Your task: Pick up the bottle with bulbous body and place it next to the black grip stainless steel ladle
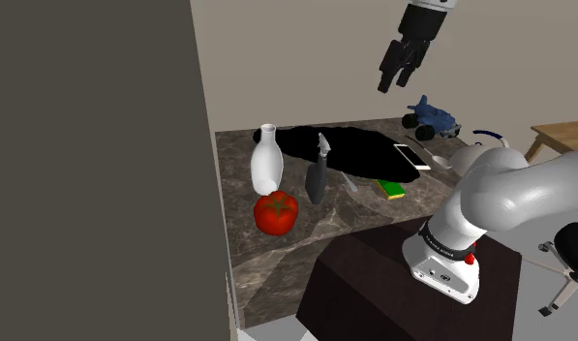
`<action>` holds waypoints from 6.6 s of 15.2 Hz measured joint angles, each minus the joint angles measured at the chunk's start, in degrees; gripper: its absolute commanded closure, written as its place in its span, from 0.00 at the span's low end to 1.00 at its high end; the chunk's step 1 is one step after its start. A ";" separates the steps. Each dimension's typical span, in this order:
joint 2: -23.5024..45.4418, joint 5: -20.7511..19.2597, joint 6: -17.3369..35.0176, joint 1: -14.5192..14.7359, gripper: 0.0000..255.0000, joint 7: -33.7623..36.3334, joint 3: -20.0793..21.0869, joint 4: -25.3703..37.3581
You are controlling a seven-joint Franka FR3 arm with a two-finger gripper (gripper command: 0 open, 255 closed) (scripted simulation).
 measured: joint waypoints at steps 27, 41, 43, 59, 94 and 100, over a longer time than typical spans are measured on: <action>48.62 -3.40 25.47 2.07 0.00 21.54 15.47 21.36; 51.44 -4.26 31.40 2.38 0.00 22.41 15.66 18.13; 51.44 -4.26 31.40 2.38 1.00 22.41 15.66 18.13; 49.97 -3.84 26.99 2.31 1.00 22.22 15.66 21.12; 51.27 -4.28 -0.48 2.54 1.00 22.95 15.85 49.85; 53.79 -5.00 -6.08 3.03 1.00 23.57 16.12 57.89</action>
